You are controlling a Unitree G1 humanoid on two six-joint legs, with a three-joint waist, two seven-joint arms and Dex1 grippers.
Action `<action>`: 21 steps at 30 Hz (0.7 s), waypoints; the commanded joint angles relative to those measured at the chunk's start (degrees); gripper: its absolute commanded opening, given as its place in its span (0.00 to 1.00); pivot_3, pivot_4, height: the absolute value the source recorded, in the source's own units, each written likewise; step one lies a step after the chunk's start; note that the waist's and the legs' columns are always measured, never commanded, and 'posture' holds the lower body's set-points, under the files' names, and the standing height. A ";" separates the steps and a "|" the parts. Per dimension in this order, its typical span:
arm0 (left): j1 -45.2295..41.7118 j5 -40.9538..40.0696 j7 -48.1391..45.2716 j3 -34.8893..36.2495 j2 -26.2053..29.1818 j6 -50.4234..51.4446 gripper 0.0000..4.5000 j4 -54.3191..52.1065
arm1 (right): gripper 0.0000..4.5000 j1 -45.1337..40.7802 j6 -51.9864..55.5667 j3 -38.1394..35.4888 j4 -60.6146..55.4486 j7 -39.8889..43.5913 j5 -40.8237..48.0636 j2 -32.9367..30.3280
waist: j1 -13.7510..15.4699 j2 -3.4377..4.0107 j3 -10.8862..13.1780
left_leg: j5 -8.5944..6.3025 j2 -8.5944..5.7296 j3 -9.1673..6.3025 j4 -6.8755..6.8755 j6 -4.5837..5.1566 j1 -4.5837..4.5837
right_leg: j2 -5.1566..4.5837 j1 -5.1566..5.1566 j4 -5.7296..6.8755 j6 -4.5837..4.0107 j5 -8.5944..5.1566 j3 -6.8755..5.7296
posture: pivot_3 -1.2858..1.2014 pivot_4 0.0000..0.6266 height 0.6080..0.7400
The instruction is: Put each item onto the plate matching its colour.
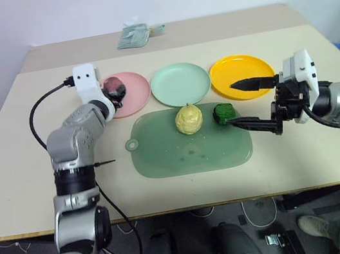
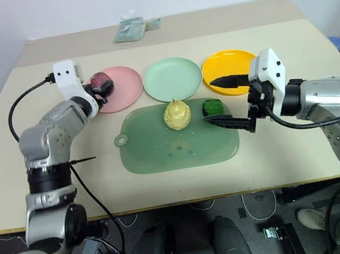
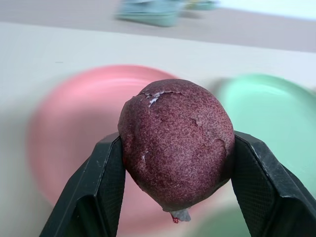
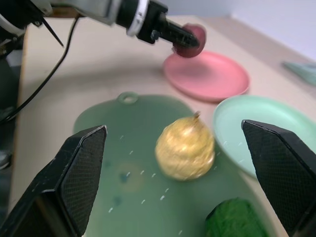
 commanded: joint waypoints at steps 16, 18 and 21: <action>10.82 -3.87 -17.93 -0.79 0.48 -11.22 0.98 -12.94 | 1.00 -3.59 -1.11 1.47 -0.35 -3.06 -1.75 3.20 | -0.75 -0.45 0.27 | 0.35 -0.06 0.09 -0.05 -0.63 -0.62 | -0.18 -0.59 -0.09 0.22 0.15 0.20 | 0.52 0.24 1.00; 19.24 -5.42 -24.14 -0.96 2.77 -14.96 0.98 -22.60 | 1.00 -4.08 -0.65 2.62 -0.48 -3.87 -1.95 4.15 | -0.99 -0.44 0.26 | 0.39 -0.02 0.10 -0.08 -0.69 -0.58 | -0.21 -0.61 -0.06 0.21 0.15 0.31 | 0.52 0.24 1.00; 29.45 -6.68 -35.53 -1.32 10.43 -17.69 0.98 -30.79 | 1.00 -5.39 -0.47 5.22 0.88 -5.27 -4.23 5.53 | -1.34 -0.43 0.27 | 0.42 0.05 0.17 -0.17 -0.74 -0.46 | -0.19 -0.63 -0.04 0.05 0.24 0.41 | 0.52 0.24 1.00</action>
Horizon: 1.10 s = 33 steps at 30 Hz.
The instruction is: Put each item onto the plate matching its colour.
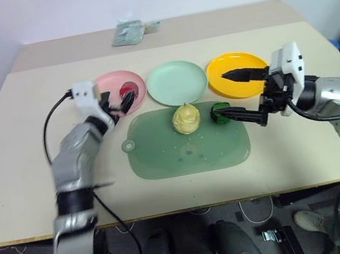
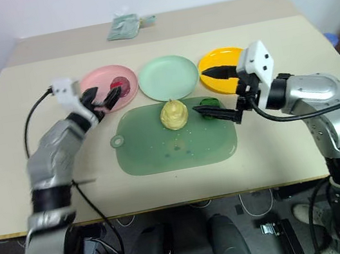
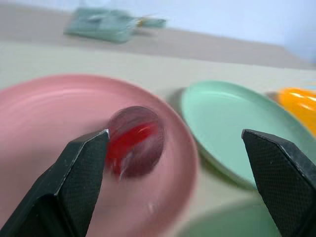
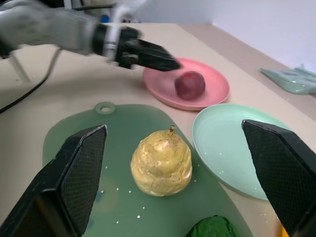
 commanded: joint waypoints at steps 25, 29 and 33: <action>25.44 -17.42 -45.25 13.50 30.83 -2.99 0.98 -21.13 | 1.00 -17.90 -4.83 16.88 27.25 7.50 -15.32 10.43 | -0.19 -0.01 0.02 | 0.13 0.13 0.39 -0.66 0.26 0.01 | -0.02 -0.42 -0.24 -0.46 0.36 0.11 | 0.52 0.24 1.00; 26.78 -18.17 -43.67 14.02 30.44 -2.47 0.98 -22.91 | 1.00 -18.94 -4.95 17.87 29.26 9.46 -16.14 11.85 | -0.21 -0.01 0.02 | 0.13 0.18 0.41 -0.64 0.26 0.05 | 0.04 -0.42 -0.16 -0.45 0.36 0.13 | 0.52 0.24 1.00; 27.98 -18.73 -42.61 14.53 30.38 -2.42 0.98 -23.98 | 1.00 -20.55 -6.05 18.78 32.38 10.11 -17.62 14.19 | -0.25 -0.01 0.02 | 0.13 0.21 0.47 -0.64 0.26 0.13 | 0.11 -0.42 -0.07 -0.45 0.36 0.19 | 0.52 0.24 1.00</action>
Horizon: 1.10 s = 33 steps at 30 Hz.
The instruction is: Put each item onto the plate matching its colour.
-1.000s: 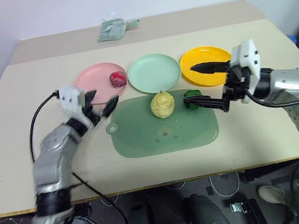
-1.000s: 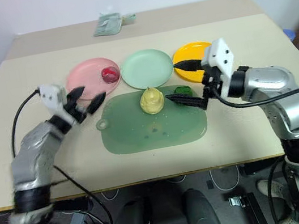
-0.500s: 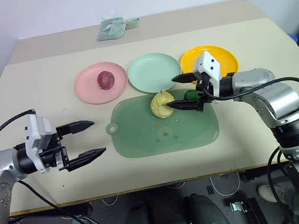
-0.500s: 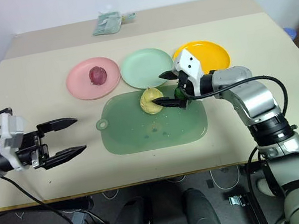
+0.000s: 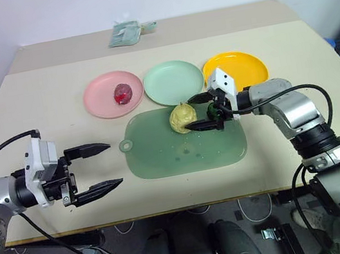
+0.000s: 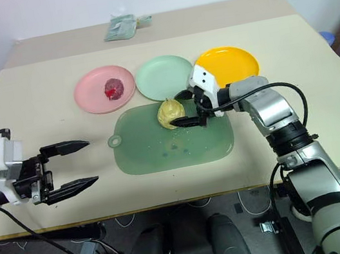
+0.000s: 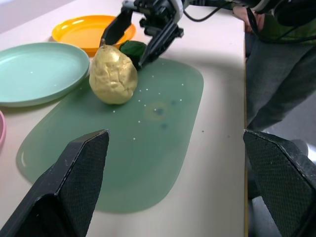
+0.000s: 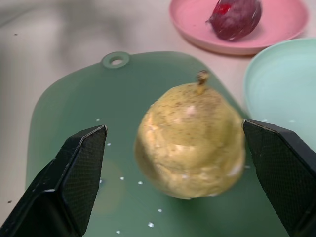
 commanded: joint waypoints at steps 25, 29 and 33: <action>3.89 -3.00 6.04 3.07 -2.26 0.32 1.00 -5.28 | 0.63 -11.94 -6.44 -11.90 12.03 -4.55 -0.10 4.40 | -0.06 0.01 0.01 | 0.00 0.03 0.35 -0.05 0.00 0.22 | 0.03 0.01 0.09 0.03 0.02 0.31 | 0.52 0.24 1.00; 1.79 -3.07 8.17 1.09 -3.52 0.75 1.00 -5.21 | 0.63 -20.41 -15.60 -17.20 29.72 -12.16 -2.32 2.54 | -0.13 0.01 0.01 | 0.00 0.04 0.39 -0.07 0.00 0.24 | 0.04 -0.01 0.10 0.02 0.02 0.34 | 0.52 0.24 1.00; -0.59 -4.35 11.58 0.07 -5.60 1.88 1.00 -5.31 | 0.63 -25.50 -22.99 -19.37 46.75 -21.11 -5.26 1.58 | -0.08 -0.03 0.00 | 0.00 0.02 0.46 -0.11 0.00 0.24 | 0.03 0.03 0.04 0.02 0.02 0.36 | 0.52 0.24 1.00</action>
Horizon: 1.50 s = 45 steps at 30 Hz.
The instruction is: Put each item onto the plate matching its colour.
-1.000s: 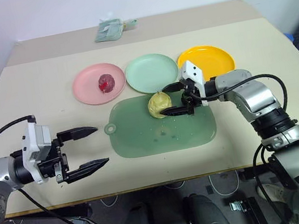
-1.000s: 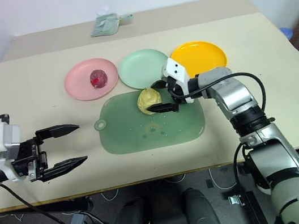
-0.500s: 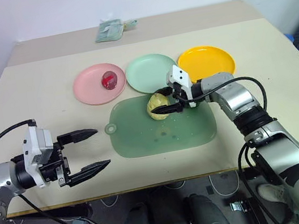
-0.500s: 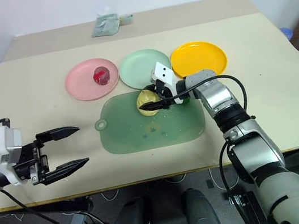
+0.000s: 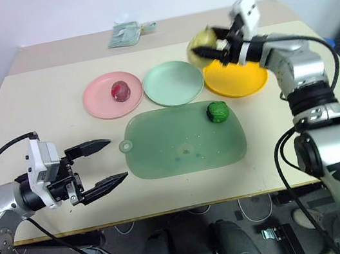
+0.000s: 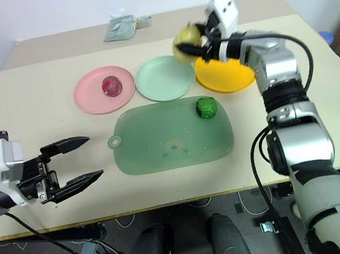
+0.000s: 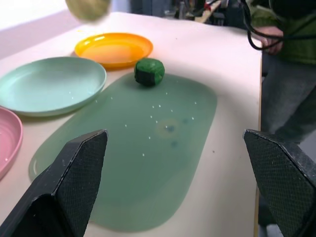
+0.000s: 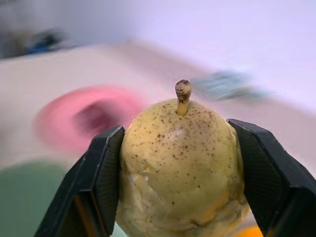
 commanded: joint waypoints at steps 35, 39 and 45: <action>3.17 -0.92 -0.55 -0.48 -1.46 -0.88 1.00 -2.21 | 0.99 33.98 24.24 -8.89 -44.58 1.57 11.72 -6.25 | 0.00 0.05 0.01 | -0.01 0.12 0.12 0.06 0.03 0.08 | 0.10 0.00 0.12 0.05 0.02 0.13 | 0.52 0.24 1.00; 2.15 -0.34 -1.23 -1.22 -1.68 -1.06 1.00 -1.49 | 0.99 36.13 26.54 -7.59 -47.31 -0.43 12.81 -4.60 | -0.02 0.04 0.01 | -0.01 0.12 0.15 0.07 0.03 0.12 | 0.12 0.02 0.12 0.04 0.02 0.14 | 0.52 0.24 1.00; 1.58 -0.40 -0.56 -1.33 -1.73 -0.75 1.00 -1.81 | 0.99 35.92 26.24 -3.81 -43.97 -0.82 11.85 -0.97 | -0.03 0.03 0.01 | -0.01 0.13 0.15 0.06 0.03 0.12 | 0.15 0.02 0.11 0.04 0.02 0.14 | 0.52 0.24 1.00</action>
